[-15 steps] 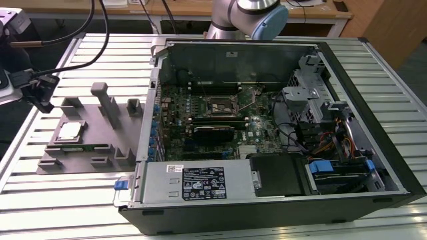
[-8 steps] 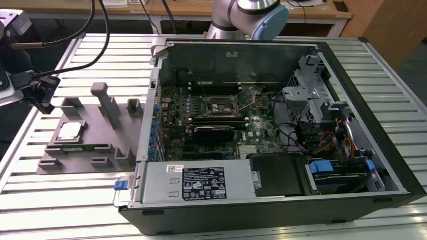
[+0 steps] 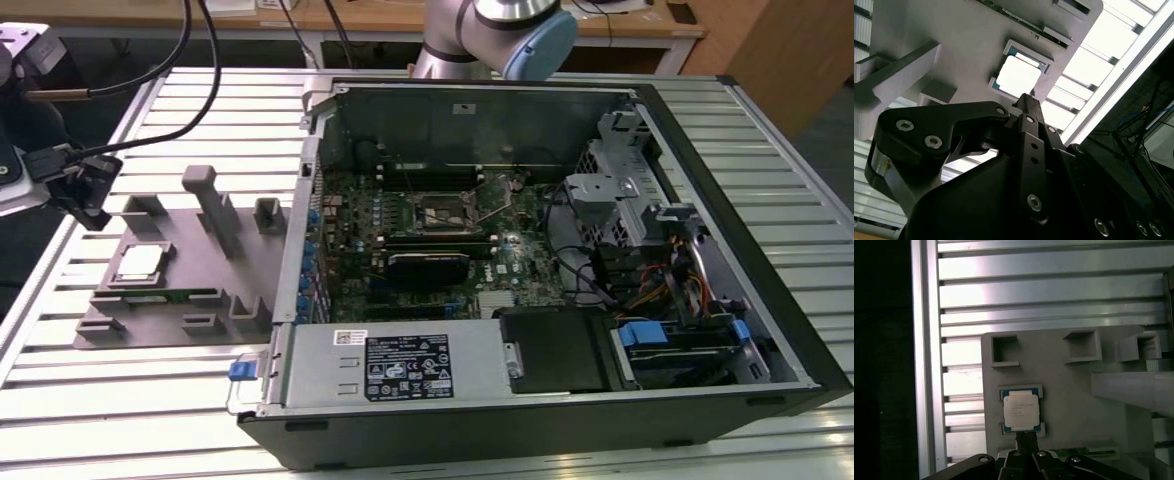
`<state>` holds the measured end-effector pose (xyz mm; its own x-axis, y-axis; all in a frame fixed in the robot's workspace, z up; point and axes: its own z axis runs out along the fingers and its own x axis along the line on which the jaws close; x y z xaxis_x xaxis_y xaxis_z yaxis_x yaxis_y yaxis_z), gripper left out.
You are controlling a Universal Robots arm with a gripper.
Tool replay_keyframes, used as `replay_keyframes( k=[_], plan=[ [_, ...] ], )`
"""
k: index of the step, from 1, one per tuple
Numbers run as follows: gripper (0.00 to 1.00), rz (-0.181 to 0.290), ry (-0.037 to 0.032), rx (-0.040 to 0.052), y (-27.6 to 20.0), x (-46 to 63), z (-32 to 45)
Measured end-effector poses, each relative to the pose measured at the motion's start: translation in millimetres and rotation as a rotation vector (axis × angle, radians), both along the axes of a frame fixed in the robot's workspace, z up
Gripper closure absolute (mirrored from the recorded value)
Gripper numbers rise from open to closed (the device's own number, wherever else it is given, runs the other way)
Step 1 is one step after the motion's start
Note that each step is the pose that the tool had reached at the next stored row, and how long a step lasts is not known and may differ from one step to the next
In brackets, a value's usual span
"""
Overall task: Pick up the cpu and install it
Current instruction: 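Pick up the cpu and move it towards the insertion slot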
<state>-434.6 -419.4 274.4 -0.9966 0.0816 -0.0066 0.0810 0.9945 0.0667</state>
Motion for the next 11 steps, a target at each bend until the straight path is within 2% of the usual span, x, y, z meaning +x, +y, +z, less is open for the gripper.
replay_keyframes(
  k=[11],
  plan=[
    [0.89,0.0,0.0,-0.0009,0.0,0.0,-8.2]
  ],
)
